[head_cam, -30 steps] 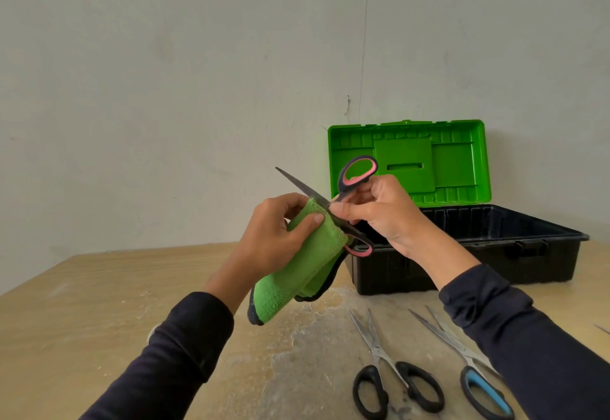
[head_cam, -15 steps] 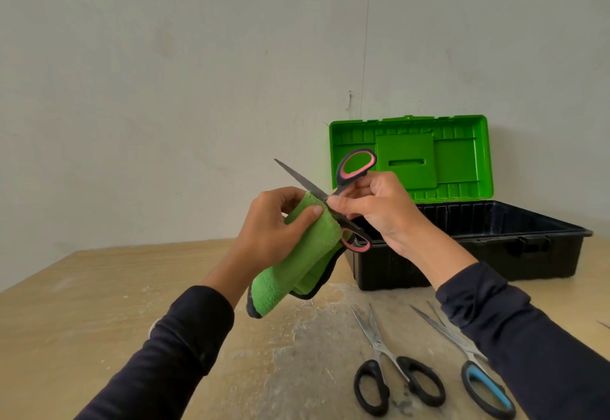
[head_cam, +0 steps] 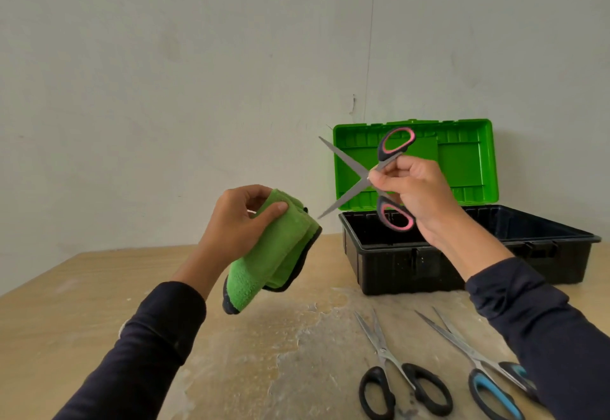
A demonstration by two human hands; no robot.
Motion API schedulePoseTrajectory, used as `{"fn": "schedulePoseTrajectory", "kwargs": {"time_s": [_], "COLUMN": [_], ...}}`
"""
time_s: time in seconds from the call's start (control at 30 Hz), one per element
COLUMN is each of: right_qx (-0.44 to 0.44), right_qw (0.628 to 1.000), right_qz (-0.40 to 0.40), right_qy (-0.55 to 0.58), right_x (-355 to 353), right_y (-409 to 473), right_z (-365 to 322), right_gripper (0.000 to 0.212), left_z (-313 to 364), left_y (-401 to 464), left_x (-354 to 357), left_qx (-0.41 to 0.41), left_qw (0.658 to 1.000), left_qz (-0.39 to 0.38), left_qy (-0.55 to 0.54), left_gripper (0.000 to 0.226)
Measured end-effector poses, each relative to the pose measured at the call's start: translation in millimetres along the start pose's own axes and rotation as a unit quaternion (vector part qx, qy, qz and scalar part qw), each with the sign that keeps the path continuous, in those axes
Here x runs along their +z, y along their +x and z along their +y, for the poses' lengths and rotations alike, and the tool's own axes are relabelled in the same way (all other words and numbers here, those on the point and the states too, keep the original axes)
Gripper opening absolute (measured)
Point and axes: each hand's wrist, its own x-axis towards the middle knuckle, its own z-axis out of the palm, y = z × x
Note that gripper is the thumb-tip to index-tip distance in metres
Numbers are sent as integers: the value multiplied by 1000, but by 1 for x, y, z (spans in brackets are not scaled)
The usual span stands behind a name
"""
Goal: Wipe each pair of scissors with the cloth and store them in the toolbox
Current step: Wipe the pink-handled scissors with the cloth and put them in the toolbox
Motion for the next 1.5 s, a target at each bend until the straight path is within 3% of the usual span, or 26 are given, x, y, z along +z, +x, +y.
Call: {"fn": "schedulePoseTrajectory", "kwargs": {"time_s": [0.23, 0.5, 0.63, 0.9, 1.23, 1.5], "right_qx": [-5, 21, -4, -69, -94, -99], "right_qw": [962, 939, 920, 928, 944, 950], "right_qz": [-147, -188, -232, -205, -154, -147], "right_qy": [-232, -286, -316, -304, -276, -258], "right_x": [-4, -12, 4, 6, 27, 15], "right_y": [1, 1, -3, -3, -12, -7], "right_z": [-5, -7, -4, -4, 1, -8], "right_gripper": [11, 17, 12, 13, 15, 11], "left_z": [-4, -5, 7, 20, 25, 27], "left_y": [3, 4, -2, -14, -17, -9], "left_x": [-4, -2, 12, 38, 42, 24], "left_qx": [-8, -10, 9, 29, 92, 131], "left_qw": [997, 995, 998, 991, 987, 975], "left_qz": [57, 73, 23, -118, -91, -95], "left_qy": [-55, -69, -63, -51, 97, 150], "left_gripper": [17, 21, 18, 21, 18, 17]}}
